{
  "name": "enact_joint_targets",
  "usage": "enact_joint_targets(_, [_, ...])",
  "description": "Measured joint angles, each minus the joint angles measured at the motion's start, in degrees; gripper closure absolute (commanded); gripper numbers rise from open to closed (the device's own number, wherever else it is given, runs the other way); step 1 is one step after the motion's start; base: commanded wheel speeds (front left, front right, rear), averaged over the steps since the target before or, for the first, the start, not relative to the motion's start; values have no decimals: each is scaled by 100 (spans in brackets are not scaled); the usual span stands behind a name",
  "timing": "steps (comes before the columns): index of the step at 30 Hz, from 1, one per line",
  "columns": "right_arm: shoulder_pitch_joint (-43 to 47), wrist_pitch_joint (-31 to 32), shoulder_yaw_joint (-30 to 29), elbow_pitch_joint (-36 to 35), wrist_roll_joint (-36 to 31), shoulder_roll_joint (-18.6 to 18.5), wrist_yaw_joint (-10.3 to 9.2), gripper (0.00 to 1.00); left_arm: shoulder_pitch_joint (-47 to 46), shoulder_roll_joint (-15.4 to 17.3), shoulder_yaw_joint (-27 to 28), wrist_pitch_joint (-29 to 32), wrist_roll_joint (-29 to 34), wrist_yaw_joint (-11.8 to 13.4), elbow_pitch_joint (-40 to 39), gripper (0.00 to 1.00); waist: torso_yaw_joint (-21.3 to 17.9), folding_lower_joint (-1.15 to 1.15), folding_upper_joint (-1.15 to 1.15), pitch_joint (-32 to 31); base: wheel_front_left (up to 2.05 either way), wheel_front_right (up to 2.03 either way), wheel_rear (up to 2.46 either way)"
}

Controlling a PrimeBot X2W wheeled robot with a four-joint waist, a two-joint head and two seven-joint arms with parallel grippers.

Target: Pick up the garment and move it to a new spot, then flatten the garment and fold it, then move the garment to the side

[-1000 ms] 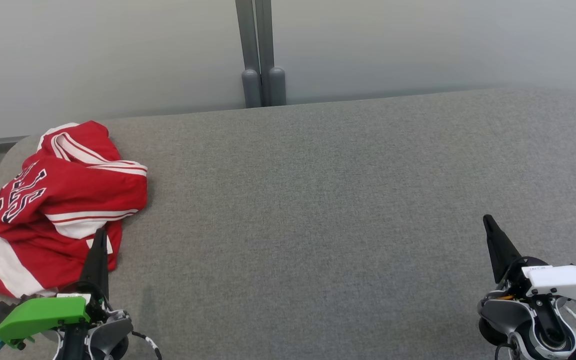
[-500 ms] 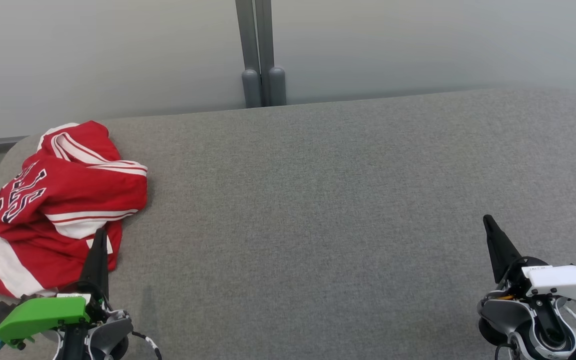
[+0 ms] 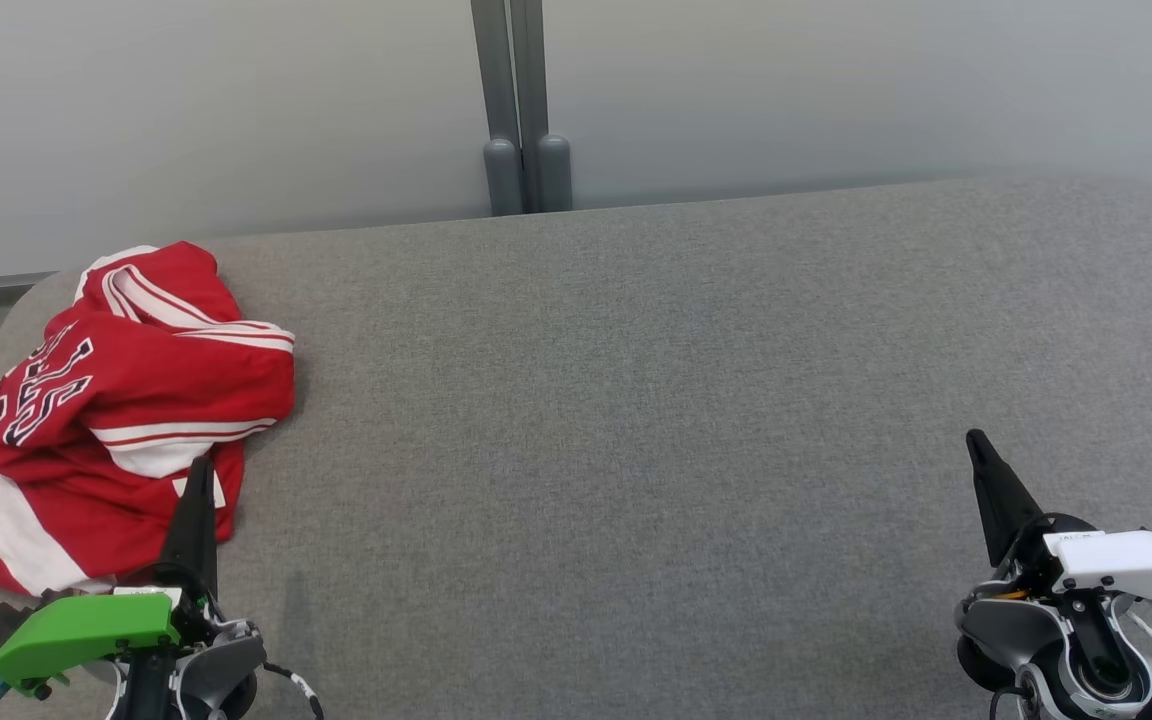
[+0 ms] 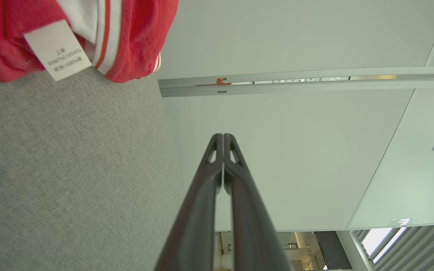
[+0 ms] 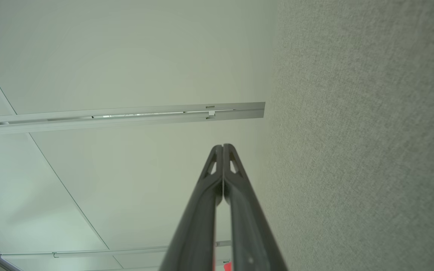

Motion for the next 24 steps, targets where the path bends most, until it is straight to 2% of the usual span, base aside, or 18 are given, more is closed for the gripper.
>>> enact_joint_targets(24, [0, 0, 0, 0, 0, 0, -1, 100, 0, 0, 0, 0, 0, 0, 0, 100, 0, 0, 0, 0, 0, 0, 0])
